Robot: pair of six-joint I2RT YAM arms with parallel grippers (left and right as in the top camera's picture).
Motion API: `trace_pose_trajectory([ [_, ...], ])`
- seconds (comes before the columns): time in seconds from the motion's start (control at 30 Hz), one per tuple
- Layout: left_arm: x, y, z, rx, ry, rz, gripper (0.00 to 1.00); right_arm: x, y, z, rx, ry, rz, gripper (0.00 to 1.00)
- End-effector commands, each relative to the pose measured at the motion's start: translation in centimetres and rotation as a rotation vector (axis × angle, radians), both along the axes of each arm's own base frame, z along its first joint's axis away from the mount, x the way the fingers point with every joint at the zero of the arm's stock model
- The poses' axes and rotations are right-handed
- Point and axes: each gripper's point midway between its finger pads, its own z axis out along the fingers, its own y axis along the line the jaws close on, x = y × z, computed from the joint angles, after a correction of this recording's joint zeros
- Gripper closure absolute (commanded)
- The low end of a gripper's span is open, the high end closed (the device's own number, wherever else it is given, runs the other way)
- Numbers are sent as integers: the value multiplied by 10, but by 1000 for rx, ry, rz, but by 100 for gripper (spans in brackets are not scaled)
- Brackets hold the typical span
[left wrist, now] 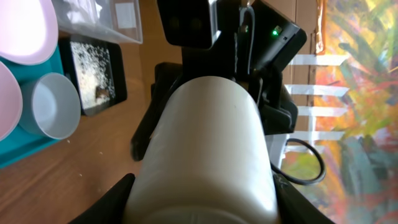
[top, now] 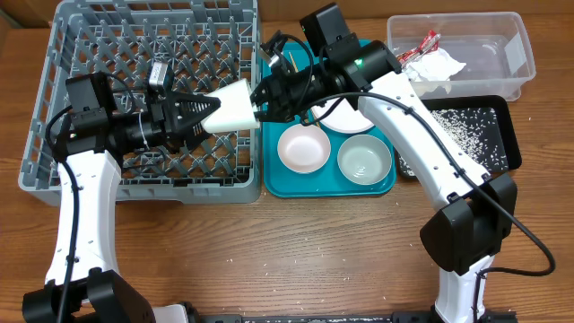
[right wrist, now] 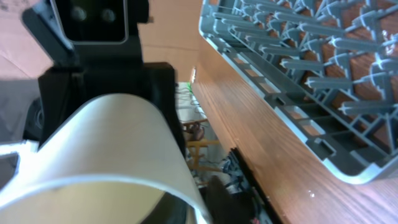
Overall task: Sort waste into correct bins and load items into the dishwasher
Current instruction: 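Hand the paper cup from the right gripper to the left gripper over the rack, then lower the white paper cup into the dish rack with the left gripper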
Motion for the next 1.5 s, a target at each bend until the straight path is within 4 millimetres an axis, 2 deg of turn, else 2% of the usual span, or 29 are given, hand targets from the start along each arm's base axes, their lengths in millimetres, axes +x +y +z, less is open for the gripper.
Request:
trace_pose_trajectory([
  [0.0,4,1,3,28,-29,13,61,-6,10,-9,-19,-12,22,74],
  [0.1,7,2,0,49,-24,28,59,-10,12,-10,-16,-36,43,54],
  [0.17,8,2,-1,56,-28,32,58,-11,12,-11,-17,-42,49,45],
  [0.2,8,2,-1,60,-41,32,60,-11,11,-12,-17,-52,55,40],
  [0.27,11,3,2,71,-89,34,66,1,-2,-23,-83,-58,3,33],
  [0.4,18,6,2,135,-137,75,68,29,-42,-50,-253,-54,-128,30],
  [0.6,30,28,-8,417,-135,305,67,57,-114,-77,-442,-22,-267,28],
  [0.73,18,47,-15,692,-95,450,64,65,-149,-86,-513,-13,-309,28],
  [0.83,4,58,-24,908,-49,493,62,70,-166,-92,-561,-6,-342,28],
  [0.97,-6,50,-31,1134,-45,454,60,71,-175,-95,-596,-6,-359,28],
  [1.1,-1,37,-38,1314,-50,401,60,71,-175,-96,-599,-3,-358,28],
  [1.2,3,32,-54,1422,4,330,61,67,-174,-97,-608,6,-351,28],
  [1.27,2,31,-72,1467,88,269,61,64,-174,-98,-616,15,-344,28],
  [1.33,-1,26,-105,1483,207,158,63,61,-177,-101,-649,17,-344,28],
  [1.47,-7,25,-140,1518,328,43,62,60,-180,-103,-672,18,-345,28],
])
